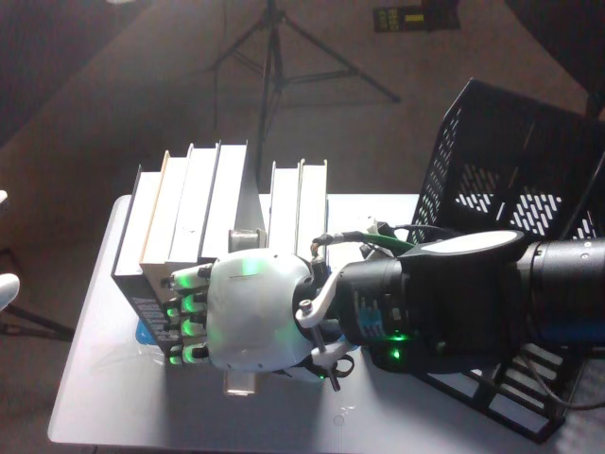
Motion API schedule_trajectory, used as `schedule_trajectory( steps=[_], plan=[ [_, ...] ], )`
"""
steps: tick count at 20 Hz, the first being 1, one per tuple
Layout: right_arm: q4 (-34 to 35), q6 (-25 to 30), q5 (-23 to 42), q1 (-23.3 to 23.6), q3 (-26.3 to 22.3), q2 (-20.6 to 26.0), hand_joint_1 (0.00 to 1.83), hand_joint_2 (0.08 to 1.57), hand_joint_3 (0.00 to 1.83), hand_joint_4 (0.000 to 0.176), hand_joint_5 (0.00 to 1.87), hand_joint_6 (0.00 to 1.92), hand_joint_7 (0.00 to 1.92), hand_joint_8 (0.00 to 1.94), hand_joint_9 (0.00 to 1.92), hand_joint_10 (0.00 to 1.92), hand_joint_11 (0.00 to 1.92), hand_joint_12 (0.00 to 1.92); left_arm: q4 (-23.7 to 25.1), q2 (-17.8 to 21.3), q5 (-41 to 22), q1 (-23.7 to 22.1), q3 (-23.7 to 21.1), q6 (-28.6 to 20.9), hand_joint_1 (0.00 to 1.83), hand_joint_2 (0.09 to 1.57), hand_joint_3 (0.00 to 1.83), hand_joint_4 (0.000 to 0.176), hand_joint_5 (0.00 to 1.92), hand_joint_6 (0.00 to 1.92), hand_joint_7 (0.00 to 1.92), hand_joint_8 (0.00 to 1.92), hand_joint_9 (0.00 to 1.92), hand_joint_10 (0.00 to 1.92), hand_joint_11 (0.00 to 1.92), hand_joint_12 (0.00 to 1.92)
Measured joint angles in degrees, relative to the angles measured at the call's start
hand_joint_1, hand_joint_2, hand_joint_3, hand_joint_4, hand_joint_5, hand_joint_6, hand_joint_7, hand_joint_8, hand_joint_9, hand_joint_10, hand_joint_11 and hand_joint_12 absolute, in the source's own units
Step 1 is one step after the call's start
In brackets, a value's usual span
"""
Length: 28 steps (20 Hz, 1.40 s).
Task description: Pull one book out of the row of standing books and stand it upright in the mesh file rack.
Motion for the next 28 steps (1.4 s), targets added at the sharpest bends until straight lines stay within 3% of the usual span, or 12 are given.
schedule_trajectory(
  steps=[1, 3, 4, 5, 7, 13, 15, 18, 26, 28],
  plan=[
    [0.0, 0.0, -0.1, 0.0, 0.4, -0.4, 1.02, 1.22, 0.00, 0.000, 0.33, 0.03, 0.33, 0.01, 0.27, 0.03, 0.00, 0.97, -0.1, 0.0, 0.0, 0.0, 0.0, 0.0, 0.19, 1.42, 0.01, 0.051, 0.00, 0.00, 0.00, 0.00, 0.00, 0.00, 0.00, 0.00],
    [0.0, 0.0, -0.6, 0.0, 1.2, -1.1, 1.02, 1.22, 0.00, 0.000, 0.33, 0.03, 0.33, 0.01, 0.27, 0.03, 0.00, 0.98, 0.1, 0.0, -0.2, 0.0, 0.0, -0.2, 0.19, 1.42, 0.00, 0.066, 0.00, 0.00, 0.00, 0.00, 0.00, 0.00, 0.00, 0.00],
    [0.0, 0.0, -1.1, 0.0, 1.9, -1.7, 1.02, 1.22, 0.00, 0.000, 0.33, 0.03, 0.33, 0.01, 0.27, 0.03, 0.00, 0.98, -0.2, -0.3, -0.5, 0.0, 0.1, -0.3, 0.20, 1.41, 0.00, 0.066, 0.00, 0.00, 0.00, 0.00, 0.00, 0.00, 0.00, 0.00],
    [0.0, 0.0, -1.4, -0.1, 2.4, -2.1, 1.02, 1.22, 0.00, 0.000, 0.33, 0.03, 0.33, 0.01, 0.27, 0.03, 0.00, 0.98, 0.0, -0.4, -0.5, 0.0, 0.1, -0.4, 0.23, 1.41, 0.00, 0.051, 0.00, 0.00, 0.00, 0.00, 0.00, 0.00, 0.00, 0.00],
    [0.0, 0.0, -1.8, -0.3, 3.2, -2.9, 1.02, 1.22, 0.00, 0.000, 0.34, 0.03, 0.33, 0.01, 0.27, 0.03, 0.00, 0.98, 0.1, -0.8, -0.7, 0.0, 0.3, -0.7, 0.19, 1.41, 0.00, 0.054, 0.00, 0.00, 0.00, 0.00, 0.00, 0.00, 0.00, 0.00],
    [0.2, 0.0, -3.7, -1.8, 6.2, -4.7, 1.02, 1.22, 0.00, 0.000, 0.34, 0.02, 0.33, 0.01, 0.27, 0.03, 0.00, 0.98, 0.9, -1.0, -1.0, 0.0, 0.9, -1.8, 0.09, 1.41, 0.00, 0.100, 0.00, 0.00, 0.00, 0.00, 0.00, 0.00, 0.00, 0.00],
    [0.2, 0.0, -3.9, -2.2, 7.1, -4.8, 1.02, 1.22, 0.00, 0.000, 0.34, 0.02, 0.33, 0.01, 0.27, 0.03, 0.00, 0.98, 1.2, -1.1, -1.0, 0.0, 1.0, -2.0, 0.12, 1.41, 0.00, 0.095, 0.00, 0.00, 0.00, 0.00, 0.00, 0.00, 0.00, 0.00],
    [0.2, 0.0, -3.9, -2.3, 7.3, -4.9, 1.02, 1.22, 0.00, 0.000, 0.34, 0.02, 0.33, 0.01, 0.27, 0.03, 0.00, 0.98, 1.9, -2.0, -0.7, -1.0, 1.7, -2.2, 0.15, 1.40, 0.00, 0.062, 0.00, 0.00, 0.00, 0.00, 0.00, 0.00, 0.00, 0.00],
    [0.2, 0.0, -3.3, -2.9, 7.8, -5.1, 1.02, 1.22, 0.00, 0.000, 0.34, 0.02, 0.33, 0.01, 0.27, 0.03, 0.00, 0.98, 5.2, -3.6, 1.9, -5.2, 4.5, -2.1, 0.07, 1.41, 0.00, 0.086, 0.00, 0.00, 0.00, 0.00, 0.00, 0.00, 0.00, 0.00],
    [0.5, 0.0, -3.1, -2.9, 8.2, -5.2, 1.02, 1.22, 0.00, 0.000, 0.34, 0.02, 0.33, 0.01, 0.27, 0.03, 0.00, 0.98, 6.0, -4.4, 3.4, -7.2, 6.0, -2.3, 0.09, 1.41, 0.00, 0.108, 0.00, 0.00, 0.00, 0.00, 0.00, 0.00, 0.00, 0.00]
  ],
)
